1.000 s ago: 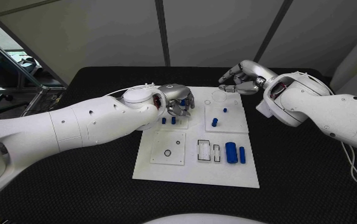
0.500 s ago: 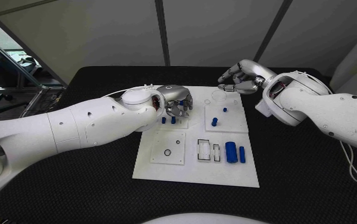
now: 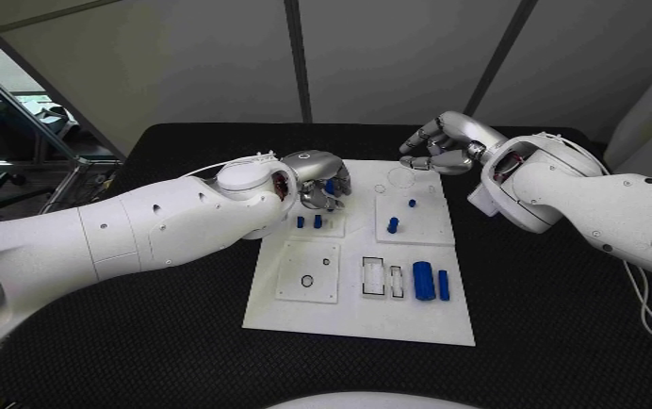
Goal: Assemble the parts on the task board
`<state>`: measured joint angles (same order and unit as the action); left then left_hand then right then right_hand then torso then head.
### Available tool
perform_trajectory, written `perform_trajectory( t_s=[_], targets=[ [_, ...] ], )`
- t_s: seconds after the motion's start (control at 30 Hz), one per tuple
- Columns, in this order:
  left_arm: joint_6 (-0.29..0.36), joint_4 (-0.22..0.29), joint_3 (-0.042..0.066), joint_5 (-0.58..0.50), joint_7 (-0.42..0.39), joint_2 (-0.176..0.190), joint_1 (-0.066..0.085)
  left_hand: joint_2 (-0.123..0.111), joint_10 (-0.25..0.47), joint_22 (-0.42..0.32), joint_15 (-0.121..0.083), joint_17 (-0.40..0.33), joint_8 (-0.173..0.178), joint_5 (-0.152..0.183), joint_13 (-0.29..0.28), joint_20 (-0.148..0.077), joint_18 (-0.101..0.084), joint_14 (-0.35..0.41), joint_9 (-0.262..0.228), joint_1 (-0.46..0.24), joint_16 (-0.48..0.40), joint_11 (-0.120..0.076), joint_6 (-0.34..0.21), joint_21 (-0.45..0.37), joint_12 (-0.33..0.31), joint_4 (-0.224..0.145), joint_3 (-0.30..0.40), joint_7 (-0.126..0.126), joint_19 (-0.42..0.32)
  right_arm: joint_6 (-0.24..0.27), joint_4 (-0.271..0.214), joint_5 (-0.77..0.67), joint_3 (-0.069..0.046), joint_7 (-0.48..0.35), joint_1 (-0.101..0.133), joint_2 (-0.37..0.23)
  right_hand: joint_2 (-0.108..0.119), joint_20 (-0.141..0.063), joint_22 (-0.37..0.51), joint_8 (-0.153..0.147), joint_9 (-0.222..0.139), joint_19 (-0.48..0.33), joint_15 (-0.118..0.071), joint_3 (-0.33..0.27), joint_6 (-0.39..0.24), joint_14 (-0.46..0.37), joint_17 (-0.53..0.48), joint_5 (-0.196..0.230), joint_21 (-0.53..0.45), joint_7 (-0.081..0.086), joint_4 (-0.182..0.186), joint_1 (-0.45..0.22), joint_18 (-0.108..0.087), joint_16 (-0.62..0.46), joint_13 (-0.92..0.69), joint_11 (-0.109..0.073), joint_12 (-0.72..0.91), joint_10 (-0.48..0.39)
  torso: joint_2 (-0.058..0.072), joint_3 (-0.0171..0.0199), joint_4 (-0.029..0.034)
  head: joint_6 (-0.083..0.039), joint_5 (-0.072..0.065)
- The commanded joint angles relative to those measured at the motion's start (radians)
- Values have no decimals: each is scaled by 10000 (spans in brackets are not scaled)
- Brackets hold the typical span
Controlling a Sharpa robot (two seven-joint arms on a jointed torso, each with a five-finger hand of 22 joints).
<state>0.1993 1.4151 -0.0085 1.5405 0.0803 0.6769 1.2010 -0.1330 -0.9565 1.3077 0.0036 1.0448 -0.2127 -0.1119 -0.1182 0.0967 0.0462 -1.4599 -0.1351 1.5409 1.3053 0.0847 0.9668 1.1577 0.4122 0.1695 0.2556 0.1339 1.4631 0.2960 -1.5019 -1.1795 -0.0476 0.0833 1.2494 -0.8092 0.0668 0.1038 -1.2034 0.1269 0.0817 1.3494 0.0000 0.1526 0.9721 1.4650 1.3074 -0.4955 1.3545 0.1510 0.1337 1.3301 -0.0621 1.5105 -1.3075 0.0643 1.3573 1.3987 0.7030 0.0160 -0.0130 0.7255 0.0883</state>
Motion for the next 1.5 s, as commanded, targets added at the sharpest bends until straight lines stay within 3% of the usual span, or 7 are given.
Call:
perform_trajectory(
  t_s=[0.03,0.17,0.27,0.6,0.83,1.13,1.5],
  targets=[
    [35,69,183,-448,-41,130,10,-126,42,1403,2,-17,71,-22,22,16,286,-82,16,-28,45,31,24,-44,-72,13,75,34,54,51,-4,-23,-6,-98,17,2,56,-35,-4,56,-11,-45,-90,49,65,789,1476,-33,-34,6,10,27,-177,-55,-351,-3,1,-41,7,5,-2,-18,1],
    [-374,106,487,-1020,86,364,21,-98,29,1406,6,-26,64,-28,39,22,289,-80,25,-25,49,31,60,-57,-81,7,123,40,47,52,0,-23,-6,-88,18,-6,56,-35,-4,56,-11,-45,-90,49,65,789,1476,-33,-34,6,10,27,-177,-55,-351,-3,1,-41,10,8,-4,4,-11],
    [-698,78,611,-1394,183,523,58,-80,-1,1410,4,-34,59,-30,48,25,289,-78,32,-22,52,26,88,-59,-77,-2,160,44,45,52,-6,-23,-6,-79,18,-15,56,-35,-4,56,-11,-45,-90,49,65,789,1476,-33,-34,6,10,27,-177,-55,-351,-3,1,-41,9,11,-9,12,-18],
    [-1516,-59,726,-1864,282,756,128,-53,-89,1425,-7,-55,35,-29,76,26,292,-71,48,-5,62,9,186,-59,-72,-42,261,30,37,38,-25,-23,-6,-52,19,-43,56,-35,-4,56,-11,-45,-90,49,65,789,1476,-33,-34,6,10,27,-177,-55,-351,-3,1,-41,13,6,-14,32,-12],
    [-1530,-66,677,-1725,122,672,121,-220,-150,1427,0,-96,74,3,120,33,303,-58,99,-227,69,18,195,-118,-88,8,192,61,12,23,-32,-23,-6,-50,19,-37,56,-35,-4,56,-11,-45,-90,49,65,789,1476,-33,-34,6,10,27,-177,-55,-351,-3,1,-41,15,-2,-15,36,-33],
    [-988,-98,490,-888,-215,454,44,-378,-146,1441,8,-105,154,6,158,40,304,-57,164,-393,92,27,123,-123,-111,40,95,80,6,30,-44,-23,-6,-56,19,-41,56,-35,-4,56,-11,-45,-90,49,65,789,1476,-33,-34,6,10,27,-177,-55,-351,-3,1,-41,15,-2,-14,33,-56],
    [-975,-255,237,-122,-216,200,-27,-414,-83,1436,11,-111,183,-6,191,43,313,-57,194,-354,105,32,109,-169,-154,-9,105,49,-6,49,-52,-23,-6,-67,19,-30,56,-35,-4,56,-11,-45,-90,49,65,789,1476,-33,-34,6,10,27,-177,-55,-351,-3,1,-41,18,-5,-12,53,-55]
  ],
)
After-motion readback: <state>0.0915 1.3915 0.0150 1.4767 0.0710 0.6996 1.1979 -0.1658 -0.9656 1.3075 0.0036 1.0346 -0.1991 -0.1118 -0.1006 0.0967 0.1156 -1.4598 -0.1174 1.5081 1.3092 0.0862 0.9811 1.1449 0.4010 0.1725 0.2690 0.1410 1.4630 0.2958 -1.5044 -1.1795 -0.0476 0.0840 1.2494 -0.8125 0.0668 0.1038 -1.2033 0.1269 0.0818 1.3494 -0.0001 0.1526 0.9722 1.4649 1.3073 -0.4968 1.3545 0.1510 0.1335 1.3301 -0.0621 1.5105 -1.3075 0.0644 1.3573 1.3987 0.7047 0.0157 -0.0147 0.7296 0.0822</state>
